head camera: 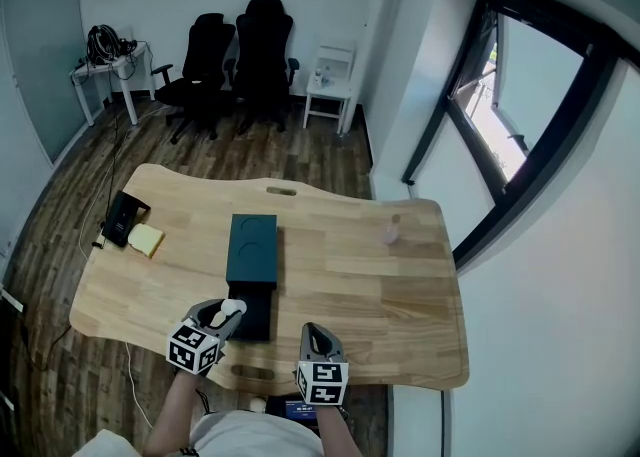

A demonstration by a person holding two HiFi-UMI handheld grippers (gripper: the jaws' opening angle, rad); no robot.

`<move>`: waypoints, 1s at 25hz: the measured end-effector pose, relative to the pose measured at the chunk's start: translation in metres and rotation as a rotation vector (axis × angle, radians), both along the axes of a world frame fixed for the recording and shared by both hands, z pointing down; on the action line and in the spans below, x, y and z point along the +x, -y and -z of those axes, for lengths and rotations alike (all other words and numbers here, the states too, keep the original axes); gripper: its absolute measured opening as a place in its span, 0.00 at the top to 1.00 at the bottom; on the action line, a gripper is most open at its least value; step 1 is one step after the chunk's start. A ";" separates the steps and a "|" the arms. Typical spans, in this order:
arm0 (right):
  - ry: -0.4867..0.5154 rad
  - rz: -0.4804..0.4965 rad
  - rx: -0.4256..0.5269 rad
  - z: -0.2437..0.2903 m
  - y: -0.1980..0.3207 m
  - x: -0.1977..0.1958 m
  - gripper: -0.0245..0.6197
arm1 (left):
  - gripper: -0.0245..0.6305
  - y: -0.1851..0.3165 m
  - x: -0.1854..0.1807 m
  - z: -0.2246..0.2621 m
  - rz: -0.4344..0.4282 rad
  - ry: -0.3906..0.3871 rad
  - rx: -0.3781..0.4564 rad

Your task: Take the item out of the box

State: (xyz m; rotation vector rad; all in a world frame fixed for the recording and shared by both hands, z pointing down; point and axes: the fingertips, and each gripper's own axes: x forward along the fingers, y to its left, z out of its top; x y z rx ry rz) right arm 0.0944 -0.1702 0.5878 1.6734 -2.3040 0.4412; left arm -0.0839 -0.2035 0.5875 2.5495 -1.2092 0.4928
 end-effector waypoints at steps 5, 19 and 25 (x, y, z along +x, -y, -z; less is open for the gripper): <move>-0.004 -0.003 0.013 0.004 0.003 0.001 0.95 | 0.70 0.004 0.003 0.013 0.000 -0.059 0.023; -0.010 -0.012 0.016 0.006 0.005 0.002 0.95 | 0.70 0.004 -0.002 0.008 -0.005 -0.029 0.009; -0.014 -0.010 0.014 0.006 0.008 0.001 0.95 | 0.70 0.003 -0.003 0.007 -0.006 -0.031 0.001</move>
